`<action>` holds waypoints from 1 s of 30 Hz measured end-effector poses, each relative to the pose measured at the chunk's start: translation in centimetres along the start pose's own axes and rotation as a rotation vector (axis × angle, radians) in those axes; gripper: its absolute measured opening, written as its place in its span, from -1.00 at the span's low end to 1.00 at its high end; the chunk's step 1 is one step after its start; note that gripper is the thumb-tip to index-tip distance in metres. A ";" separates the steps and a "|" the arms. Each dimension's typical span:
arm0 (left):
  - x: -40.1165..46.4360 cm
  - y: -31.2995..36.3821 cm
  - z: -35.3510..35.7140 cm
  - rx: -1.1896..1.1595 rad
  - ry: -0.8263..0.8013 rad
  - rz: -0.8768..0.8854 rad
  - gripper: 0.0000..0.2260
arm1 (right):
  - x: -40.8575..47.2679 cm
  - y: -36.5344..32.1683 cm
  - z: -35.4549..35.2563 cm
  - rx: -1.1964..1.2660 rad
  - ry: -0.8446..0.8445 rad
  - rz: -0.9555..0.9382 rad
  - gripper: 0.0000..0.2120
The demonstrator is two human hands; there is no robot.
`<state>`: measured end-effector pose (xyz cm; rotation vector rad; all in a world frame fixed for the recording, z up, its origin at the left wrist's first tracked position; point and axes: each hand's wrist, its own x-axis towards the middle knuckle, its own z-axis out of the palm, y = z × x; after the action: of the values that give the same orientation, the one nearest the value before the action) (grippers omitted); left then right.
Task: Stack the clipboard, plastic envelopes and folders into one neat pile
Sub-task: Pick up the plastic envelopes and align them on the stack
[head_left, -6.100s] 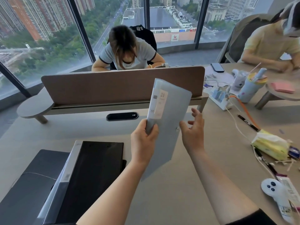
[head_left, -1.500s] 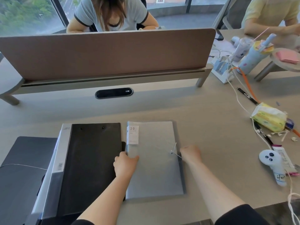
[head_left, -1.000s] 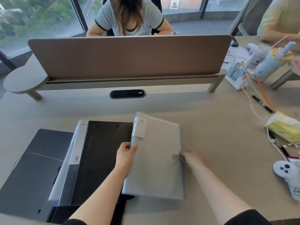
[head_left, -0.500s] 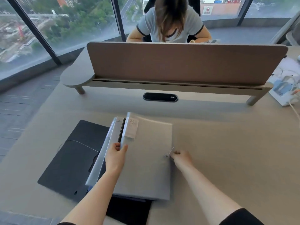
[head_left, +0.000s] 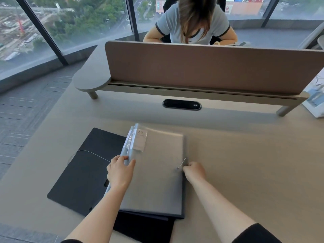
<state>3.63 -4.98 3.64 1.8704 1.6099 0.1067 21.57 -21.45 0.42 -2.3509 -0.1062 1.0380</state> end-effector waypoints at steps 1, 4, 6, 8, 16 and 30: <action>0.1 -0.1 0.0 -0.026 -0.017 -0.003 -0.67 | 0.1 0.1 0.1 -0.009 0.012 0.001 -0.81; 0.7 -0.5 0.0 -0.091 -0.067 -0.020 -0.63 | 0.1 -0.1 0.5 -0.037 0.035 -0.001 -0.76; 1.1 -0.8 -0.2 -0.132 -0.104 -0.058 -0.51 | 0.0 -0.3 0.7 -0.034 0.047 -0.001 -0.77; 1.7 -0.9 -0.6 -0.151 -0.138 -0.093 -0.39 | 0.1 -0.5 1.1 -0.037 0.068 -0.004 -0.77; 3.0 -0.9 -1.0 -0.035 -0.176 -0.165 -0.38 | -0.2 -1.1 2.1 0.044 -0.008 0.066 -0.70; 1.8 0.1 -0.7 -0.082 -0.198 -0.135 -0.50 | -0.3 -0.6 2.5 0.054 0.112 0.056 -0.75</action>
<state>3.85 -3.03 3.55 1.6505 1.5649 -0.0685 19.68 -19.81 -0.43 -2.3686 0.0304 0.9214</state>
